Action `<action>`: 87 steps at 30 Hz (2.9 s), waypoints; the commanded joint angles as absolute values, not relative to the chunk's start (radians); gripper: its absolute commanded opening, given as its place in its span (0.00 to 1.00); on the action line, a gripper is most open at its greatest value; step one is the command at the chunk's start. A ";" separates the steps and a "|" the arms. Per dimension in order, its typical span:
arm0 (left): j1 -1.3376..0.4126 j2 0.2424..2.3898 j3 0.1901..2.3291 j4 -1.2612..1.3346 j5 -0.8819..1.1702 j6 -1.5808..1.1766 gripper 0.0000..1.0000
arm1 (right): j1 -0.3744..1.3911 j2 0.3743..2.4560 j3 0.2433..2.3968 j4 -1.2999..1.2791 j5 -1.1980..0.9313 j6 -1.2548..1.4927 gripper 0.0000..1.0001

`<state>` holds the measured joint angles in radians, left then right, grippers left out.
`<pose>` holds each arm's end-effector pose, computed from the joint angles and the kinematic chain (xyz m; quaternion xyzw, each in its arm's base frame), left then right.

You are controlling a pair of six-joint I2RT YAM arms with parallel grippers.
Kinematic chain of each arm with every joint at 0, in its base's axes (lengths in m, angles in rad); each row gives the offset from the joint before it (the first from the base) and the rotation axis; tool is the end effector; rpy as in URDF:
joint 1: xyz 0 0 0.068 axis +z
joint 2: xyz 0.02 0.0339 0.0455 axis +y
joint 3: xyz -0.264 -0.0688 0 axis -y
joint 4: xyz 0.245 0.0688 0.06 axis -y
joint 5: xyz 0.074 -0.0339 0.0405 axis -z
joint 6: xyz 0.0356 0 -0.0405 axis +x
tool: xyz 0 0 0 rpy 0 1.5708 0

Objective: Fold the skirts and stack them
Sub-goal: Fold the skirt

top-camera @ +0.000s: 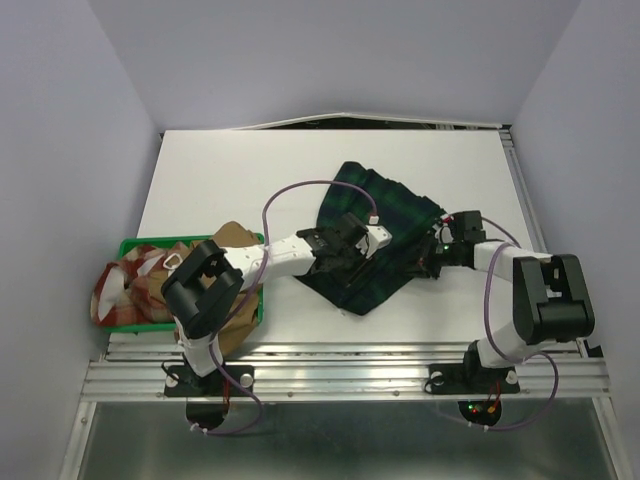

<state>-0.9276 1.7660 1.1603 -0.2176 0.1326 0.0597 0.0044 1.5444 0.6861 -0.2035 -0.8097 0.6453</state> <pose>0.2248 -0.3078 0.2022 0.4615 0.8066 -0.2091 0.3046 0.2665 0.0270 0.1452 0.1861 0.8755 0.4351 0.0976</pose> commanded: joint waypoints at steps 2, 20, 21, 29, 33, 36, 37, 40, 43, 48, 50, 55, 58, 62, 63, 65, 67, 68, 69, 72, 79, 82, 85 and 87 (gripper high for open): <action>-0.928 1.778 1.206 -0.238 0.176 0.028 0.50 | 0.167 1.457 0.600 -0.012 -0.817 0.756 0.17; -0.821 1.919 1.350 -0.203 0.279 -0.080 0.46 | 0.170 1.870 1.143 -0.316 -0.440 0.347 0.01; -0.818 1.913 1.354 -0.196 0.276 -0.084 0.47 | 0.170 1.852 1.146 -0.321 -0.465 0.357 0.01; -0.819 1.852 1.351 -0.179 0.196 -0.152 0.51 | 0.170 1.645 0.909 -0.256 -0.673 0.523 0.03; -0.825 1.859 1.345 -0.189 0.187 -0.172 0.52 | 0.192 1.652 0.827 -0.238 -0.758 0.577 0.03; -0.842 1.858 1.333 -0.193 0.175 -0.173 0.59 | 0.201 1.644 0.761 -0.186 -0.749 0.588 0.06; -0.845 1.858 1.328 -0.193 0.176 -0.173 0.59 | 0.201 1.652 0.755 -0.183 -0.747 0.586 0.06; -0.862 1.865 1.327 -0.195 0.147 -0.176 0.59 | 0.210 1.698 0.762 -0.167 -0.761 0.586 0.06; -0.873 1.881 1.331 -0.199 0.126 -0.181 0.59 | 0.230 1.738 0.775 -0.163 -0.764 0.581 0.07; -0.874 1.927 1.342 -0.218 0.091 -0.190 0.54 | 0.255 1.724 0.759 -0.224 -0.672 0.534 0.11; -0.874 1.937 1.354 -0.232 0.074 -0.190 0.48 | 0.255 1.730 0.784 -0.262 -0.638 0.497 0.12; -0.874 1.947 1.365 -0.242 0.048 -0.184 0.30 | 0.255 1.743 0.819 -0.342 -0.568 0.459 0.13; -0.874 1.945 1.367 -0.242 0.046 -0.178 0.19 | 0.255 1.726 0.824 -0.351 -0.598 0.472 0.25; -0.873 1.927 1.364 -0.238 0.081 -0.167 0.00 | 0.255 1.684 0.816 -0.338 -0.699 0.528 0.52; -0.871 1.919 1.364 -0.235 0.109 -0.166 0.00 | 0.255 1.684 0.815 -0.337 -0.709 0.540 0.54; -0.871 1.899 1.364 -0.233 0.147 -0.164 0.00 | 0.264 1.692 0.816 -0.341 -0.715 0.525 0.54; -0.870 1.878 1.368 -0.232 0.175 -0.160 0.00 | 0.276 1.704 0.816 -0.348 -0.704 0.509 0.54; -0.868 1.875 1.371 -0.232 0.189 -0.160 0.00 | 0.276 1.712 0.816 -0.353 -0.695 0.502 0.54; -0.861 1.870 1.388 -0.244 0.225 -0.161 0.00 | 0.276 1.727 0.822 -0.354 -0.690 0.485 0.53; -0.850 1.865 1.443 -0.282 0.281 -0.167 0.00 | 0.285 1.755 0.828 -0.357 -0.670 0.469 0.49; -0.851 1.897 1.535 -0.324 0.413 -0.227 0.00 | 0.304 1.778 0.847 -0.344 -0.686 0.466 0.06; -0.851 1.917 1.537 -0.314 0.425 -0.245 0.00 | 0.304 1.767 0.842 -0.336 -0.678 0.474 0.05; -0.851 1.936 1.526 -0.301 0.454 -0.265 0.00 | 0.304 1.749 0.833 -0.330 -0.661 0.483 0.03; -0.856 1.954 1.517 -0.282 0.468 -0.282 0.00 | 0.304 1.741 0.825 -0.322 -0.661 0.494 0.02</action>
<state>-0.8482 1.9511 1.4986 -0.3099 0.3866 -0.2371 0.2901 1.7676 0.8242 -0.3290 -0.7288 0.4942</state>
